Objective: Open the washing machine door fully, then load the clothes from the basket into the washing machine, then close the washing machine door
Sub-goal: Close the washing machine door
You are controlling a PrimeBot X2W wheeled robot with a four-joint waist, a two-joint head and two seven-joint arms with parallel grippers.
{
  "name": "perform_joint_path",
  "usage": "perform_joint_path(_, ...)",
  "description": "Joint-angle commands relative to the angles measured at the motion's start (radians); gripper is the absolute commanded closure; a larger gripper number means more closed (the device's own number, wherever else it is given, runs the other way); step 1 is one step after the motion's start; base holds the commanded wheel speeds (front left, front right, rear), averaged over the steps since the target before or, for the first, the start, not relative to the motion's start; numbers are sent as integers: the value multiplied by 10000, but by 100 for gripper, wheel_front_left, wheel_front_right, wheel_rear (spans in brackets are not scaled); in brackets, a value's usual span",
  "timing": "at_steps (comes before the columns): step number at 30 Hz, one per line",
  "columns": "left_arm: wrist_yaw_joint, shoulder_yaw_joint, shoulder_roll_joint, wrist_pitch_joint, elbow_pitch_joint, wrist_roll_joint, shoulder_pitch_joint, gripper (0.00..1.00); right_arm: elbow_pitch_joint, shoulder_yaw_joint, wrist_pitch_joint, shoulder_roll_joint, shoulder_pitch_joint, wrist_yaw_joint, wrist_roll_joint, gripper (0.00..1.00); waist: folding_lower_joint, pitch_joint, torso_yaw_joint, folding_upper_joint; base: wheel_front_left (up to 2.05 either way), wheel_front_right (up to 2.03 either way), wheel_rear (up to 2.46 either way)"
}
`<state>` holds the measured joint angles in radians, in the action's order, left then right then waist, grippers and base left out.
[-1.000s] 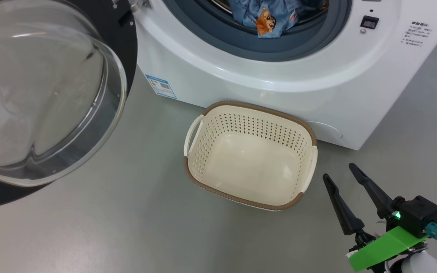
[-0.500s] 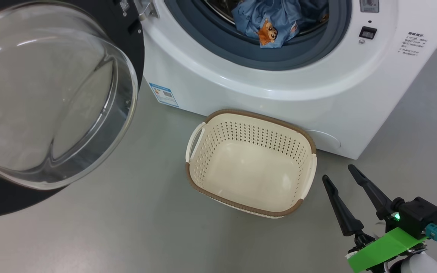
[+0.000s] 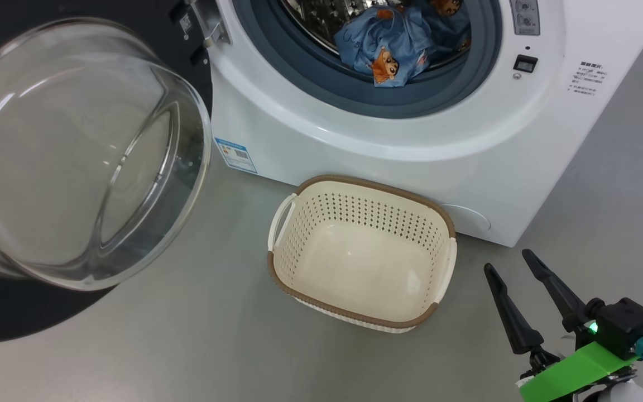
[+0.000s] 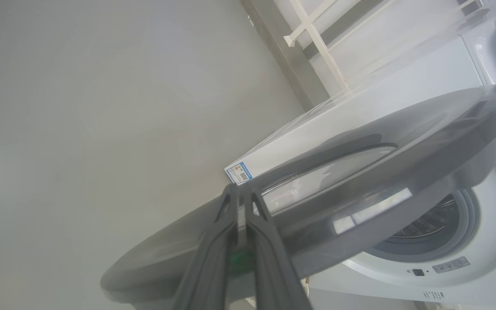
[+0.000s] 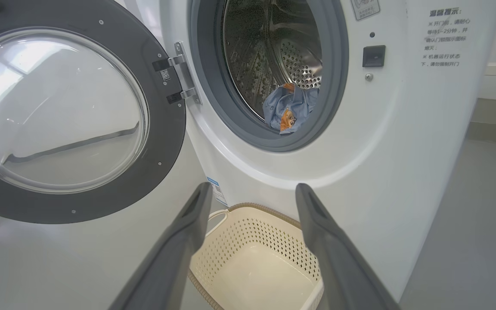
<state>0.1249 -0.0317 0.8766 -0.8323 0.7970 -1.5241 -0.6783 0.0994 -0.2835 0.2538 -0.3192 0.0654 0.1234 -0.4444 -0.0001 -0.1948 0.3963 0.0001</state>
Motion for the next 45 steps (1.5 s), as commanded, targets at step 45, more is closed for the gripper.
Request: perform_joint_path(45, 58, 285, -940, -2819, -6276, -1028, 1383, 100, -553, 1201, 80, 656, -1402, 73, 92, 0, 1, 1387, -2675, -1, 0, 0, 0)
